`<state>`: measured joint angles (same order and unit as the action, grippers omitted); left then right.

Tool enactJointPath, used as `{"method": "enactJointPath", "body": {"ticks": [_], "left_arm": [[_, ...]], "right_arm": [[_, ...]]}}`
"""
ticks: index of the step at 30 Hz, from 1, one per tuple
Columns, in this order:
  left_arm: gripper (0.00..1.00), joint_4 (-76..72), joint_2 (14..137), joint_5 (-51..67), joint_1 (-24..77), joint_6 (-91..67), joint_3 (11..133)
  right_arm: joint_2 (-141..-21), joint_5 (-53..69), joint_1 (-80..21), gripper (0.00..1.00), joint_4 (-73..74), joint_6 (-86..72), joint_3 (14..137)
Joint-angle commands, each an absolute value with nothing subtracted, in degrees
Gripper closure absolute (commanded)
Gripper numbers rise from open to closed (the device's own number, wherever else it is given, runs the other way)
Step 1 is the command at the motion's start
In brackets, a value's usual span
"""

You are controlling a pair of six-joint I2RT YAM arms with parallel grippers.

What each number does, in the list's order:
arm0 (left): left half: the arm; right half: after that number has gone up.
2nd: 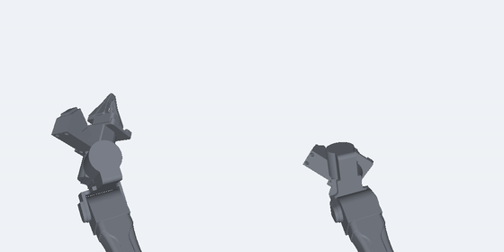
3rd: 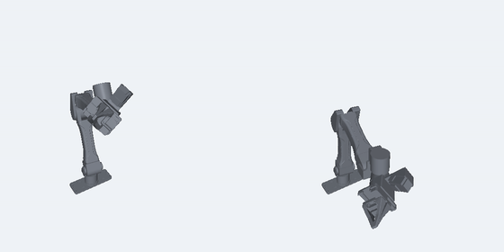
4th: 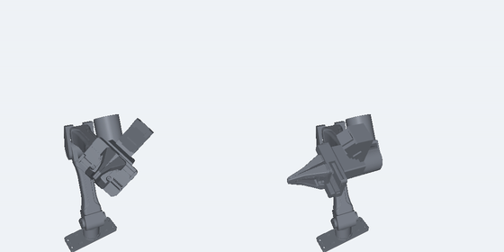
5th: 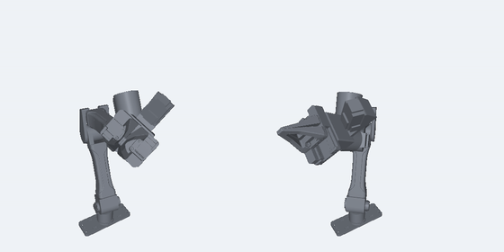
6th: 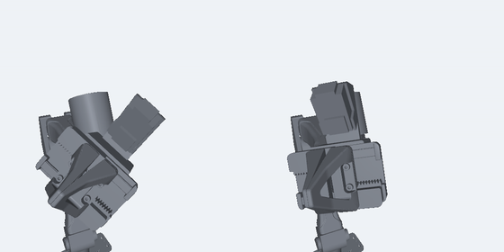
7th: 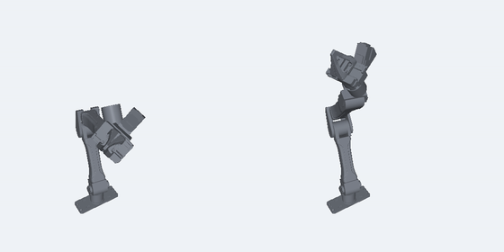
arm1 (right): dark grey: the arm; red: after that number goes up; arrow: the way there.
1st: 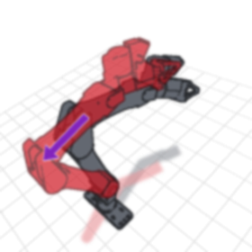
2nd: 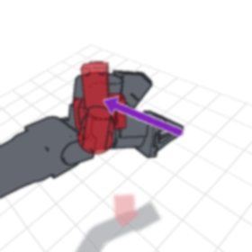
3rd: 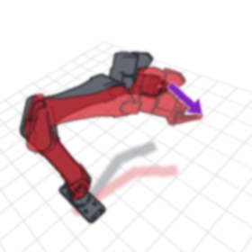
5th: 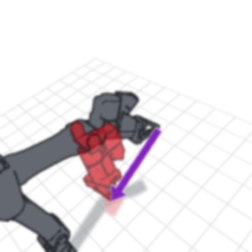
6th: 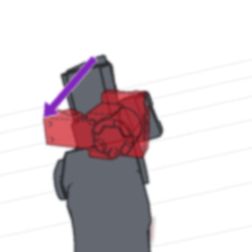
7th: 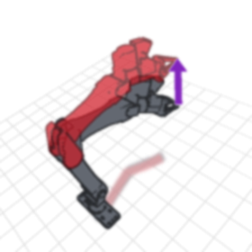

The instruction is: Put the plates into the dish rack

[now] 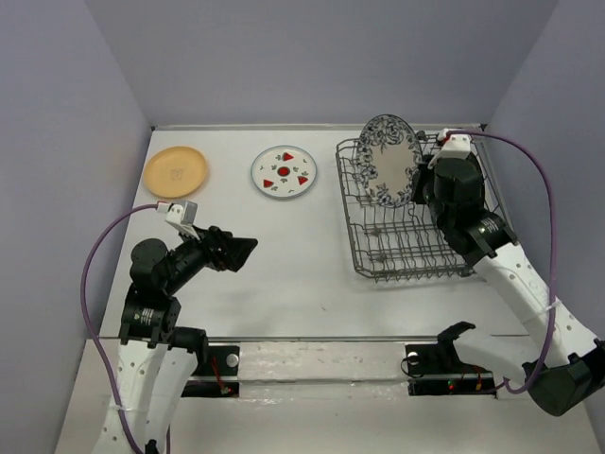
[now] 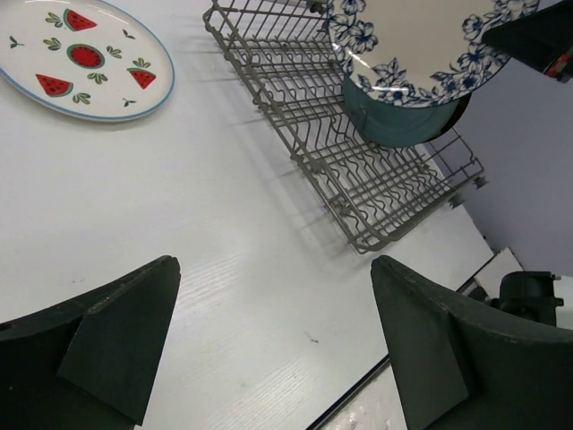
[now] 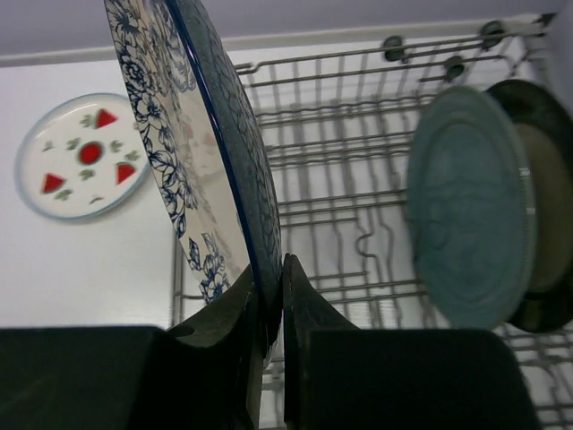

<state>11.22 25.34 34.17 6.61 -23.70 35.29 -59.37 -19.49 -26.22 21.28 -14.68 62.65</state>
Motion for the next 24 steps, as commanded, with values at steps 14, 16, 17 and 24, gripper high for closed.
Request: {"method": "enactJointPath", "body": {"ticks": [14,16,17,24], "left_arm": [[0.01,11.60,23.38,27.95,17.49,-20.92,35.16],[0.01,11.69,23.29,27.69,18.19,-20.92,35.07],[0.01,11.69,23.20,27.69,18.54,-20.92,35.07],[0.01,11.78,23.29,27.33,19.51,-21.00,35.16]], "right_arm": [[-73.21,-43.43,-15.04,0.93,20.22,2.20,74.00],[-74.79,-41.76,-14.33,0.93,20.13,1.58,74.09],[-75.32,-41.31,-13.63,0.93,20.21,1.41,74.09],[-77.25,-38.85,-12.57,0.93,20.21,0.18,71.90]]}}
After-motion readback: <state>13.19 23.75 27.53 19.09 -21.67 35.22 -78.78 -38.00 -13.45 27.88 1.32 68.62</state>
